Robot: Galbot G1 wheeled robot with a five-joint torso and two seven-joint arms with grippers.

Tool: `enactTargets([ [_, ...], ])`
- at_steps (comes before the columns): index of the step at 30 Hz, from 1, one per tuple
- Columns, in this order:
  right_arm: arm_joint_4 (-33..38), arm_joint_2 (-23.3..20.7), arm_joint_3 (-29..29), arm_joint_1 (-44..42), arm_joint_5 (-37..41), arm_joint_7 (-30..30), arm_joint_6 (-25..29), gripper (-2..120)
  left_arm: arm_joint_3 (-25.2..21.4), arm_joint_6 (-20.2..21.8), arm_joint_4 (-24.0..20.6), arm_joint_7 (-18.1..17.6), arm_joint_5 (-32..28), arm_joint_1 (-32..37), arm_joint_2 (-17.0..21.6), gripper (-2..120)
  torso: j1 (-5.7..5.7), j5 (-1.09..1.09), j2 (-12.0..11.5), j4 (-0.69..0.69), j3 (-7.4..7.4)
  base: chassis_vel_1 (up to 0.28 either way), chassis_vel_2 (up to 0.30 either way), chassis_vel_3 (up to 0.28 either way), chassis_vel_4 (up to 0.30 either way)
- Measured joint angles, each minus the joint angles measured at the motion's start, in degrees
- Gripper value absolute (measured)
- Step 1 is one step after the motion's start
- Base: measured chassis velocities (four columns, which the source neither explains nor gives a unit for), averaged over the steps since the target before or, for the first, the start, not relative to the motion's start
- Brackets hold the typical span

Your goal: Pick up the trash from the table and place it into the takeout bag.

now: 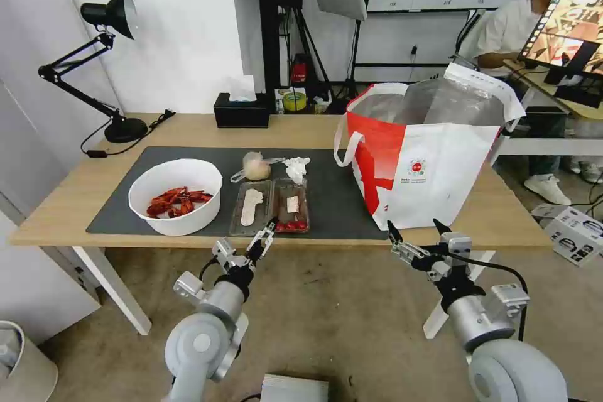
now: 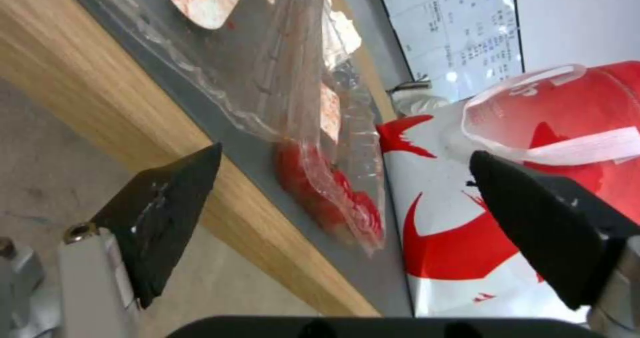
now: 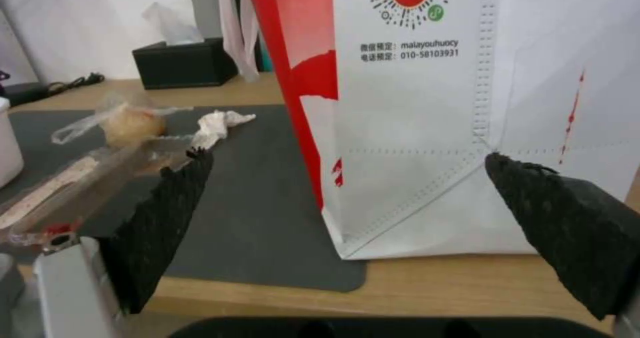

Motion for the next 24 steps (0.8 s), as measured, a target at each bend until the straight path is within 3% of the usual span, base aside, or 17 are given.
enactTargets([
  [24,-0.1,-0.2,0.6,-0.1,0.3,0.1,0.0,100,-1.1,-0.2,1.8,-0.7,-0.8,-4.3,1.8,100,0.00,0.00,0.0,0.00,0.00,0.000,0.000,0.000,0.000],
])
